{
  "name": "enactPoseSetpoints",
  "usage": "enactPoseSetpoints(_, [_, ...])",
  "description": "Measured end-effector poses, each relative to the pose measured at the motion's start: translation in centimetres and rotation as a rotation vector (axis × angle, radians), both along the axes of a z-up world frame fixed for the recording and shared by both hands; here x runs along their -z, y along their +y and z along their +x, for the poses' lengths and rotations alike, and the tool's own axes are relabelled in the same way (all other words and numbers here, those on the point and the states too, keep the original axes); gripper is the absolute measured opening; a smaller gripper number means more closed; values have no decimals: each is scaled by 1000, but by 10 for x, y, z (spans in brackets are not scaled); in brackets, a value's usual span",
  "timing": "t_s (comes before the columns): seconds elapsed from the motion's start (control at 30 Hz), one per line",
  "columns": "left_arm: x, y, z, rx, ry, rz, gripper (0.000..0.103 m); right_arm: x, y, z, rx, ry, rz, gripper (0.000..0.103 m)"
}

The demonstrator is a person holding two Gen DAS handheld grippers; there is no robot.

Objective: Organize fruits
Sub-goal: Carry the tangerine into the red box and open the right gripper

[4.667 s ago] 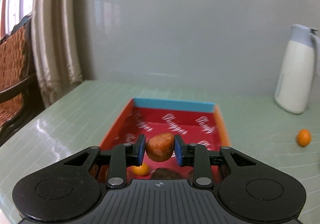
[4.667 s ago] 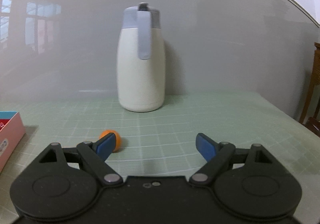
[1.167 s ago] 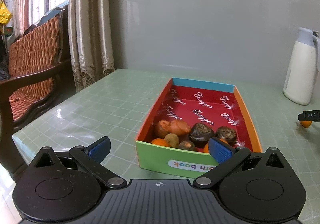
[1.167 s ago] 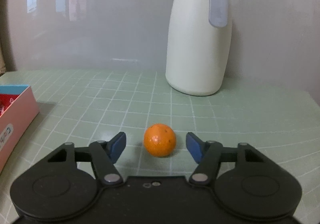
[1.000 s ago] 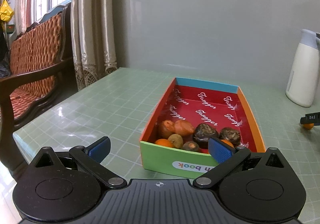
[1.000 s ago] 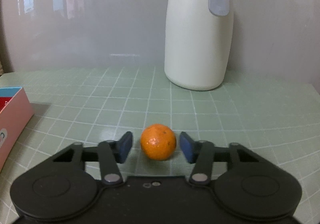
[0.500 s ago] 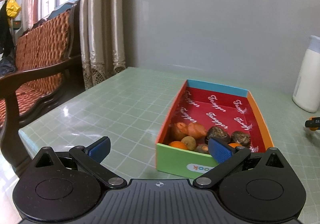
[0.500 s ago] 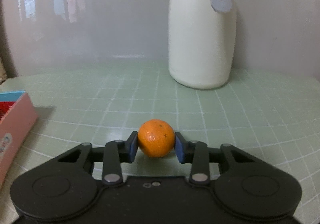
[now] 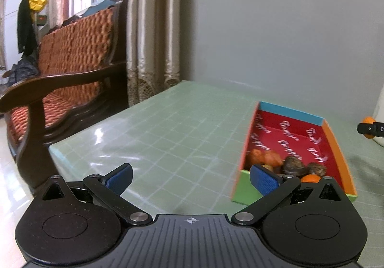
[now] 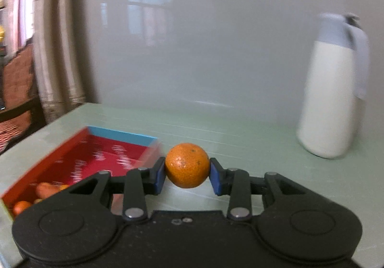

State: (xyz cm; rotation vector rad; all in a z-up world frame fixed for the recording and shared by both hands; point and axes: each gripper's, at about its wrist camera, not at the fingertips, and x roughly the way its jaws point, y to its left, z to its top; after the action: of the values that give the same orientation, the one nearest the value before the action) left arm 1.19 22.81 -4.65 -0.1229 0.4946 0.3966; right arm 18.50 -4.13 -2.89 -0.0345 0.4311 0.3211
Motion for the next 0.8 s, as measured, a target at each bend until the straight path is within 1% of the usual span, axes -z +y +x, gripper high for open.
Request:
enactPoseSetpoints(0.17, [4, 18, -7, -39, 1, -15, 103, 0, 39, -1, -93, 17, -11, 36])
enactPoseSetpoints(0.27, [5, 25, -9, -55, 2, -21, 103, 3, 62, -1, -135, 35, -34, 36])
enactPoseSetpoints(0.43, [9, 32, -10, -64, 4, -36, 103, 11, 92, 12, -174, 87, -74, 36])
enactPoseSetpoints(0.6, [12, 37, -10, -68, 7, -43, 103, 19, 107, 17, -182, 118, -126, 36])
enactPoseSetpoints(0.8, [16, 39, -7, -70, 10, -55, 103, 27, 110, 23, -169, 153, -145, 36])
